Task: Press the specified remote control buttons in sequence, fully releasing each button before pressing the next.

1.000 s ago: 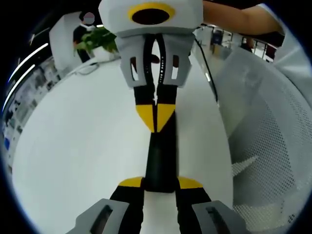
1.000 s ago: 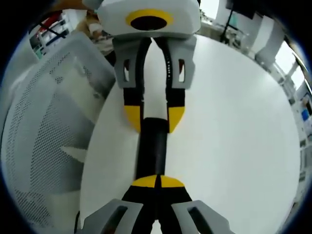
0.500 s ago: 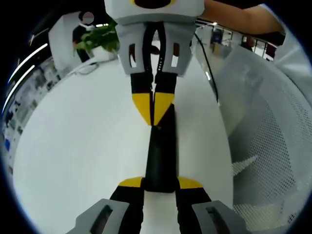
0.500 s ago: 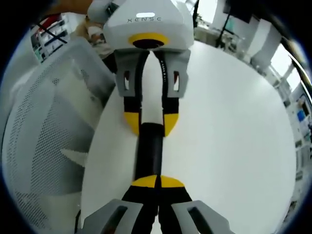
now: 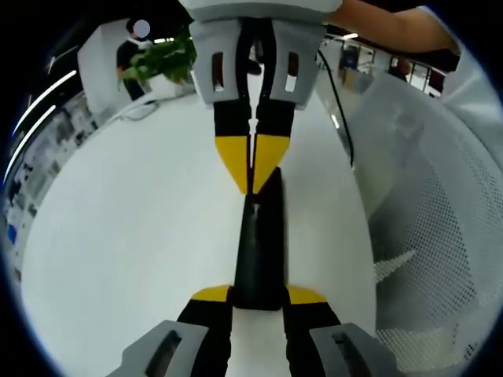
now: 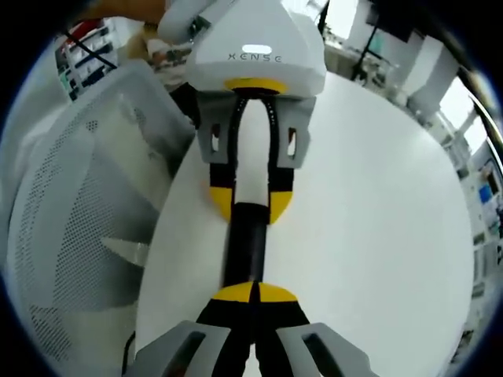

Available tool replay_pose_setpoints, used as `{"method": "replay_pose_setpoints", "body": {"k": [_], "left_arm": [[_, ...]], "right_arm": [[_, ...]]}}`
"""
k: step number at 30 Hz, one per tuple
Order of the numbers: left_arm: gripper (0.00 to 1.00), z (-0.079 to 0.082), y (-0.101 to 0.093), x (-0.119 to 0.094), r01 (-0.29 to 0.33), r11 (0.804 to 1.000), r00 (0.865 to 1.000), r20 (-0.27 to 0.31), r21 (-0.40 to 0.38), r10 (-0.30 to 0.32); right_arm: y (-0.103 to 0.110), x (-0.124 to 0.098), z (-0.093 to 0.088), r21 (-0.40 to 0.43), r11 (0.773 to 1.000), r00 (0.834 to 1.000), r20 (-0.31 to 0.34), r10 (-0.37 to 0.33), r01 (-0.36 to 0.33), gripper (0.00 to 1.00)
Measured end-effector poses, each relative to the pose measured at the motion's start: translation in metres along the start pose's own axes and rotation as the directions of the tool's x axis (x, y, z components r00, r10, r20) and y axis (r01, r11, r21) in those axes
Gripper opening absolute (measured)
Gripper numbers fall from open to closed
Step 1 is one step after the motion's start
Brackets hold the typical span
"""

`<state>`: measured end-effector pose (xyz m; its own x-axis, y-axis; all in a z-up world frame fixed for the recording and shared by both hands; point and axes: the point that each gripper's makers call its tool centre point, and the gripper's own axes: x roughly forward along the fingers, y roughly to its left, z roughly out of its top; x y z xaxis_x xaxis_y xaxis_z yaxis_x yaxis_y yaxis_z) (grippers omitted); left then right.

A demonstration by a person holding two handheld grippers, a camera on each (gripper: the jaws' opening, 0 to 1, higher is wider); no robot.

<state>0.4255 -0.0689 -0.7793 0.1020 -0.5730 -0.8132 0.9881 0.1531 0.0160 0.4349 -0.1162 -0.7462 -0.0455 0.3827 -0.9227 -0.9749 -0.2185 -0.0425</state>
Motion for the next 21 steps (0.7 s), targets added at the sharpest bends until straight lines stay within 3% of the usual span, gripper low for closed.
{"method": "replay_pose_setpoints", "body": {"k": [21], "left_arm": [[0.23, 0.0, 0.0, 0.0, 0.0, 1.0, 1.0, 0.004, -0.004, 0.0]], "right_arm": [[0.007, 0.011, -0.002, 0.003, 1.0, 0.999, -0.015, 0.03, -0.03, 0.0]]}}
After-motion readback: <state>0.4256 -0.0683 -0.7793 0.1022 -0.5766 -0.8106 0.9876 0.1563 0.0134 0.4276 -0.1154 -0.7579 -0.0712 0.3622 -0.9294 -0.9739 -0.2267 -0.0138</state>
